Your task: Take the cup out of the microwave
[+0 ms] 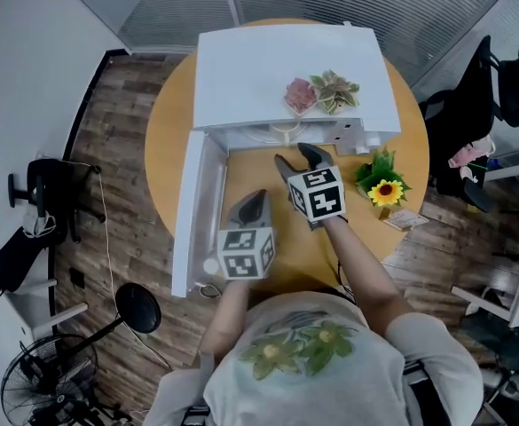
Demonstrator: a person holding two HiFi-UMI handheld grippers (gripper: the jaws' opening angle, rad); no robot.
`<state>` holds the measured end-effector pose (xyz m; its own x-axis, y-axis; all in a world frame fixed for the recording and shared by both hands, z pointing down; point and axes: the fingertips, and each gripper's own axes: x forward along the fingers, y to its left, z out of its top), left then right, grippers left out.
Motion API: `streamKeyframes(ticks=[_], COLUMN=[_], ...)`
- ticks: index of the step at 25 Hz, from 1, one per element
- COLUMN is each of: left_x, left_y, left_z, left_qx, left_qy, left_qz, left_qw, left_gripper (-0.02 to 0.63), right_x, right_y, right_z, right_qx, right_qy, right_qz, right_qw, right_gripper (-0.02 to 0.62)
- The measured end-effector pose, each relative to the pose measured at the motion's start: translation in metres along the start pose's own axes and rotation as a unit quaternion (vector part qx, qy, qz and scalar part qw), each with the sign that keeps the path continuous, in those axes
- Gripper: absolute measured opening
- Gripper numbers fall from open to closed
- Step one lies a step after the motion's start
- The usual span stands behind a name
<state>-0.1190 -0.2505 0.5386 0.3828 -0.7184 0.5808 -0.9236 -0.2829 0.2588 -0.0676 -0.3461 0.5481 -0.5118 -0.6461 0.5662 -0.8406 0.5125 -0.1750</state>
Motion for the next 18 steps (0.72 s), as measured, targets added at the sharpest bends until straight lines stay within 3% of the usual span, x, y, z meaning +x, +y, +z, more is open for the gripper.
streamKeyframes(ticks=[18], left_x=[0.011], left_y=[0.016], left_z=[0.001], left_qx=[-0.016], left_qy=[0.003], left_qz=[0.001], left_qw=[0.9999], left_gripper=[0.003], right_x=[0.054], right_y=[-0.028], right_z=[-0.012], right_qx=[0.028], right_qy=[0.046], right_qz=[-0.053], right_qw=[0.997], right_gripper=[0.244])
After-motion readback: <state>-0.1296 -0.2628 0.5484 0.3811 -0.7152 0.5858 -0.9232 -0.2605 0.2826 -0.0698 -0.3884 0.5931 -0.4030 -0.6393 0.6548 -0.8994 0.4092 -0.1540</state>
